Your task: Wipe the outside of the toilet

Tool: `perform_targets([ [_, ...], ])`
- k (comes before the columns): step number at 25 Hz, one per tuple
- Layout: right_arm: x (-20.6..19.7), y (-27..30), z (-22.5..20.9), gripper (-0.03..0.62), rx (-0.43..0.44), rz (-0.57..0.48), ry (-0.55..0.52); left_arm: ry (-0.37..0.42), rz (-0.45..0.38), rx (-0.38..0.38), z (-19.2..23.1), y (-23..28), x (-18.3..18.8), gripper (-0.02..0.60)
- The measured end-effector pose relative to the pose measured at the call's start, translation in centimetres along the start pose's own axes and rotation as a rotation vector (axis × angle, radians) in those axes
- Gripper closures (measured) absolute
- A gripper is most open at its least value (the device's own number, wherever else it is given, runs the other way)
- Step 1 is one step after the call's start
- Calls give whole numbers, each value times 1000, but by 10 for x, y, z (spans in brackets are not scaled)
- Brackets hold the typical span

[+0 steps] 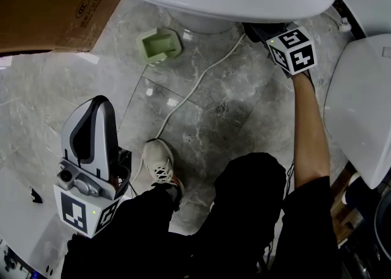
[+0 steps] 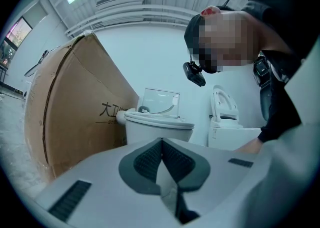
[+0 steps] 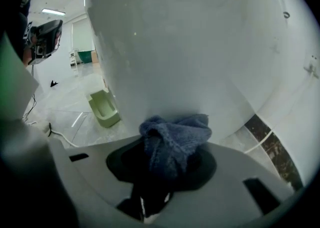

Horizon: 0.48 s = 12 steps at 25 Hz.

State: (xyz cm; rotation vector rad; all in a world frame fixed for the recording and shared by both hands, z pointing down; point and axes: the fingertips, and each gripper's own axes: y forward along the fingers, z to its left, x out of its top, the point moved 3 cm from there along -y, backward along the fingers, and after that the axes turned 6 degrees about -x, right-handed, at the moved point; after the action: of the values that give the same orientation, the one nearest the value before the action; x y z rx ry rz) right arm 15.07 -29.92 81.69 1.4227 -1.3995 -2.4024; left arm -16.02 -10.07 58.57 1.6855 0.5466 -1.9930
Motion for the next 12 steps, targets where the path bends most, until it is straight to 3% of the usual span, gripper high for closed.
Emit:
perform_targets([
  [8,-39,45,9,465,-5,153,39,-6,-1,15,7,-6,-1,572],
  [12,-54,60,14,465,-61,201,67,-7,3,18,9,-8,-1,572],
])
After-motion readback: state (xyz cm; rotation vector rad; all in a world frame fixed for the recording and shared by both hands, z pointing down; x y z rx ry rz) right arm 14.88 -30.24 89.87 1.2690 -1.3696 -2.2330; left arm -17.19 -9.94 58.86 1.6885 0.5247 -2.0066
